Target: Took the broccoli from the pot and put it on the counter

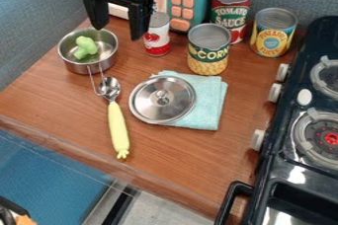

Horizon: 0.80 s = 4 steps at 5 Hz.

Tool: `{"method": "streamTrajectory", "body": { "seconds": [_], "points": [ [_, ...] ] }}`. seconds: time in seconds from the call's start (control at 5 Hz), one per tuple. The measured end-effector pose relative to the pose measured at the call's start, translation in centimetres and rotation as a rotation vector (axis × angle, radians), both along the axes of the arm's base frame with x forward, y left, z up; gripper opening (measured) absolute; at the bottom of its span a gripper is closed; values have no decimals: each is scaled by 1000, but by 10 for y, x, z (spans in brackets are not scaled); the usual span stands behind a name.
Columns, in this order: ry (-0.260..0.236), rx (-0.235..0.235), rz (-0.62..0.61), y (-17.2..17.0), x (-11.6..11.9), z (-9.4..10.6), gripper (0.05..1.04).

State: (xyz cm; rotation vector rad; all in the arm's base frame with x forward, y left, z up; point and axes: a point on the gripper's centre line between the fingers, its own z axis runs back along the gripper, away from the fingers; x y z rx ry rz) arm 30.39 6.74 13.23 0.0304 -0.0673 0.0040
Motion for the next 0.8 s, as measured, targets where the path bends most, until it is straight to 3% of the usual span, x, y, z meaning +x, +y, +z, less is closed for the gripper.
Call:
{"method": "streamTrajectory", "body": {
  "seconds": [0.4,0.8],
  "points": [
    [40,3,13,12,1,-18,1000],
    [34,45,84,52,15,-29,1000]
  ]
}}
